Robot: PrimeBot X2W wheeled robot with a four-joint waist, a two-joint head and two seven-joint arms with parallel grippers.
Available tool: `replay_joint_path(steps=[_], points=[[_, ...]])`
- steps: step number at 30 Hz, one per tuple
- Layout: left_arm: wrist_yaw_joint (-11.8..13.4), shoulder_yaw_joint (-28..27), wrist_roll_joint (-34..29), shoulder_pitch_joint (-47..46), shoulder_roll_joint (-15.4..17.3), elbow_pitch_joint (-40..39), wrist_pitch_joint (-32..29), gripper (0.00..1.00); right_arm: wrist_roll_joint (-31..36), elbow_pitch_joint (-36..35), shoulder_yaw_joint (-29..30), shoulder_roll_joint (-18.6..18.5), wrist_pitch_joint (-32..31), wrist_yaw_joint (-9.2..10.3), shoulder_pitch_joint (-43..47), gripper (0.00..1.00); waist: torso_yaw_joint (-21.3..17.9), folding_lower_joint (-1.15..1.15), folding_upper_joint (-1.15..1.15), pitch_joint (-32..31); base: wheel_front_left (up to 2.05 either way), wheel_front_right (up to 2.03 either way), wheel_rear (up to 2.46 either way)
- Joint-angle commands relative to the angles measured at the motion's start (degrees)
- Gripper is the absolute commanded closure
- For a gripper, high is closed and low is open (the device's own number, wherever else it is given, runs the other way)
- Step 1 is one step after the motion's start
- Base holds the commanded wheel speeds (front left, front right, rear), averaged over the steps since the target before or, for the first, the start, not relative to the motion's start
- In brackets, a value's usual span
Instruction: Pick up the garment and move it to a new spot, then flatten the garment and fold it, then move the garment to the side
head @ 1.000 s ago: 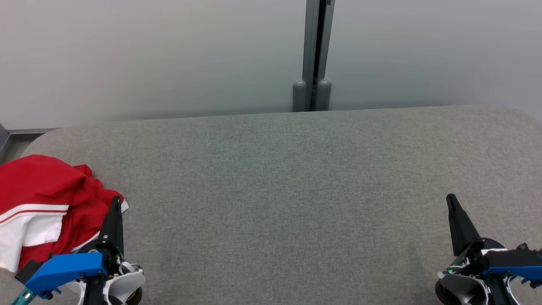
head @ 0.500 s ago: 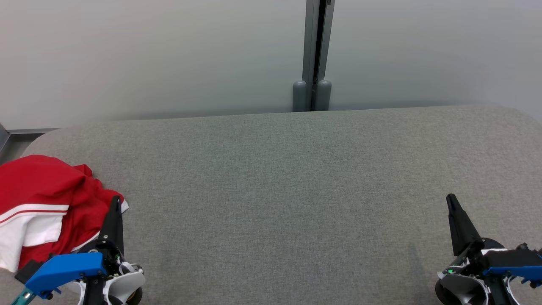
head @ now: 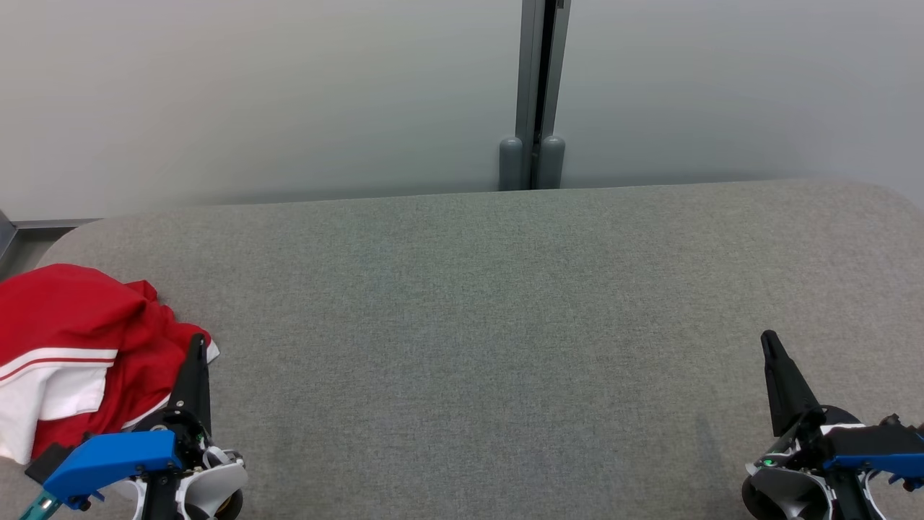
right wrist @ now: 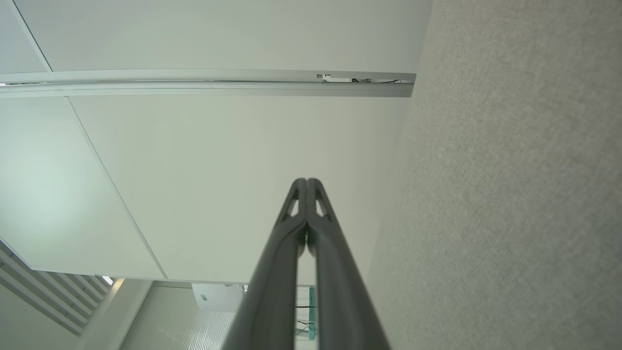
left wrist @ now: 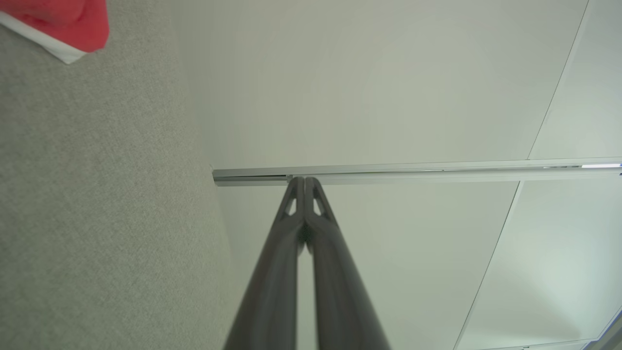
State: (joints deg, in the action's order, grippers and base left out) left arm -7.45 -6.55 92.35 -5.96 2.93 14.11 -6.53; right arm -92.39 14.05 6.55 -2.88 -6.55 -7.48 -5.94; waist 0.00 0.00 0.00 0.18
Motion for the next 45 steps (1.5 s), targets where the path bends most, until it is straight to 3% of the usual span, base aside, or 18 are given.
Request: replay_joint_path(steps=[1,22,23,34,45], points=[[-0.06,-0.06,0.14,-0.58,-0.12,-0.26,-0.19,1.0,0.03,-0.18,0.16,-0.03,-0.21,-0.02,-0.55,1.0,0.0,0.0,0.0,0.0,0.0,0.0,0.0],[-0.06,-0.06,0.14,-0.58,-0.11,-0.27,-0.19,1.0,0.04,-0.18,0.17,-0.02,-0.21,-0.02,-0.56,1.0,0.0,0.0,0.0,0.0,0.0,0.0,0.0],[0.0,0.01,0.0,0.05,-0.01,0.19,0.04,0.0,0.01,0.13,-0.01,0.02,0.02,0.0,0.08,0.0,0.0,0.0,0.0,0.0,0.0,0.0,0.0],[0.01,1.1,-3.11,1.27,1.0,2.03,2.37,0.0,2.88,1.35,-2.63,-0.11,2.36,0.07,0.74,0.0,0.04,0.0,0.0,0.07,0.0,0.0,0.0],[0.0,3.01,-13.22,0.4,2.47,2.15,5.32,0.0,13.98,2.24,-3.95,-0.25,5.32,0.05,-0.86,0.0,0.09,0.0,0.0,0.27,0.0,0.0,0.0]])
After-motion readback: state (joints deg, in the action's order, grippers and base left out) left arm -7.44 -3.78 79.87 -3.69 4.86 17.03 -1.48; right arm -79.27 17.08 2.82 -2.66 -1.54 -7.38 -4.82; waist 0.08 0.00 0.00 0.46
